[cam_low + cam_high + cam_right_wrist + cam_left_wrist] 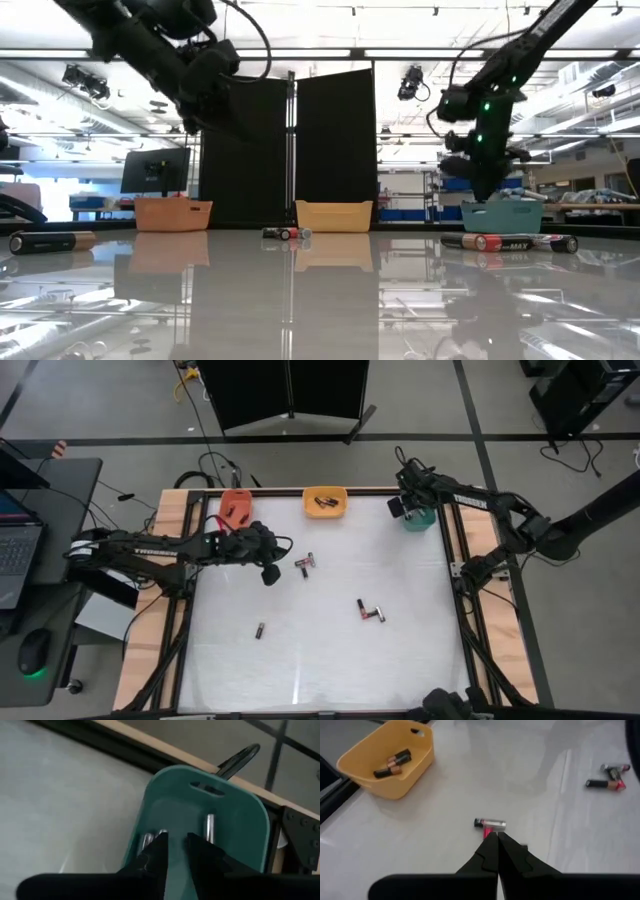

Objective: Sort batteries
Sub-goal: Put the gold battery into the yellow bin

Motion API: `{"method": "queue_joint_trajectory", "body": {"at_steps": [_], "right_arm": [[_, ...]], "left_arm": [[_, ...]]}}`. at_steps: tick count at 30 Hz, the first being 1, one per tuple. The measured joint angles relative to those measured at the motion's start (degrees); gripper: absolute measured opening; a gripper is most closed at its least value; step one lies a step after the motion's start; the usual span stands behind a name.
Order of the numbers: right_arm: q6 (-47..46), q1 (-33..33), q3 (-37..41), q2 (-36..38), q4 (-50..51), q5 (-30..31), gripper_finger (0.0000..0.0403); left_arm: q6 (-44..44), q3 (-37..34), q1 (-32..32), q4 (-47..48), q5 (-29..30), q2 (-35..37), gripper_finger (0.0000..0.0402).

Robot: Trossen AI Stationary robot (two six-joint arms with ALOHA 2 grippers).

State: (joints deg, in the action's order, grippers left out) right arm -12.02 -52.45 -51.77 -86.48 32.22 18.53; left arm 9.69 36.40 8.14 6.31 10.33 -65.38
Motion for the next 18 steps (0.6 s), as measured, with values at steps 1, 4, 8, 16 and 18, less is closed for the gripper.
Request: {"method": "queue_joint_trajectory", "body": {"at_steps": [1,4,8,16,18], "right_arm": [[0.2,0.43,0.0,1.18,0.78,-0.46,0.0074],[1.14,3.36,0.0,5.02,1.95,-1.39,0.0036],[2.69,10.14,1.0,9.05,0.13,-4.96,0.0011],[1.24,23.81,3.45,9.72,-9.22,-6.87,0.0007],[1.18,25.74,4.17,9.56,-12.25,-6.87,0.0011]], "left_arm": [[0.0,1.07,-0.36,2.77,0.56,0.24,0.0005],[0.68,4.35,-2.44,9.6,1.08,0.56,0.0005],[6.35,7.98,-6.64,19.91,-0.35,0.66,0.0005],[33.38,10.29,-19.52,34.33,-6.1,0.58,0.0004],[41.0,10.32,-23.68,34.53,-6.59,0.13,0.0003]]}}
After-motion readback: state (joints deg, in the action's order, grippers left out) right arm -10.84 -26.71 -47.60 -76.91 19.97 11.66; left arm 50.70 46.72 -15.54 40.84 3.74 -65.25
